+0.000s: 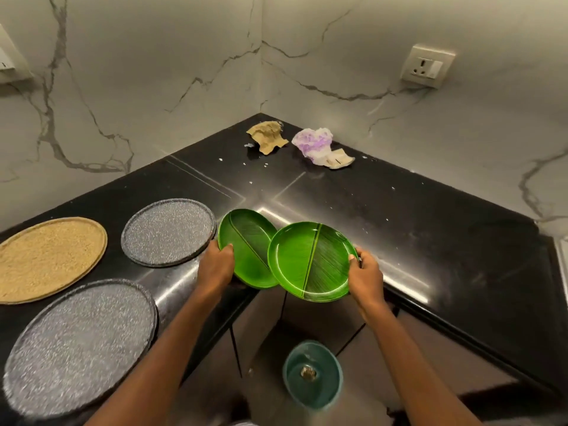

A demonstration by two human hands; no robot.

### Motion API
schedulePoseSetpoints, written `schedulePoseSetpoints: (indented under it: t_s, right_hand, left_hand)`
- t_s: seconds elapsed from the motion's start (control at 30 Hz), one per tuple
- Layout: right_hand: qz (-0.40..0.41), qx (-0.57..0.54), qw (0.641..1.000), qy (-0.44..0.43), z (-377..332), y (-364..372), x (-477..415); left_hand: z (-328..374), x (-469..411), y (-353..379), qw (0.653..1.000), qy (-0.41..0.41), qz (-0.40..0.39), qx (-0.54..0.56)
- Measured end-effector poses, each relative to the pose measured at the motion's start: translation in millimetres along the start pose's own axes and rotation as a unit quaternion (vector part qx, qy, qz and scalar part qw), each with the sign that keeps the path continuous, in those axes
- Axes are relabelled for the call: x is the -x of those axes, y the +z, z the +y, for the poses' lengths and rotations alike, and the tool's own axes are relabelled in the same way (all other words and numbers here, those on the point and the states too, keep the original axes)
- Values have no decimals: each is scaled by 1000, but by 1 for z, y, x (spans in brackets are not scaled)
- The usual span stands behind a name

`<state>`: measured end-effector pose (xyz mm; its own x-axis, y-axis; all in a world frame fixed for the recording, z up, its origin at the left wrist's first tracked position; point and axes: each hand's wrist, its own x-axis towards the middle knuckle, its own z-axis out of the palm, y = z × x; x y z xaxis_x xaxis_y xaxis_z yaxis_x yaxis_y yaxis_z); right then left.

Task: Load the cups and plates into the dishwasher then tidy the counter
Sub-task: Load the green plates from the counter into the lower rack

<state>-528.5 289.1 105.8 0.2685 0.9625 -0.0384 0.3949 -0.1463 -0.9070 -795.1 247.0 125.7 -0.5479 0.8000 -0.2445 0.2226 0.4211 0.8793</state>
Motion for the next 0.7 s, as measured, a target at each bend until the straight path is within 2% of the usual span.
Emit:
schedulePoseSetpoints:
  t_s: [0.2, 0.3, 0.43, 0.53, 0.7]
  right_hand:
    - [18, 45, 999, -6, 22, -48, 68]
    - [25, 26, 999, -7, 42, -65, 104]
    - [38, 3, 998, 41, 81, -85, 169]
    - [55, -4, 996, 69, 104, -101, 231]
    - [102, 51, 987, 118, 136, -139, 316]
  left_hand:
    - [-27, 73, -11, 996, 49, -35, -61]
    - [-48, 107, -18, 993, 62, -49, -89]
    - [-77, 158, -26, 991, 84, -63, -84]
    - [-99, 198, -34, 984, 96, -94, -121]
    - [-124, 253, -36, 971, 89, -141, -173]
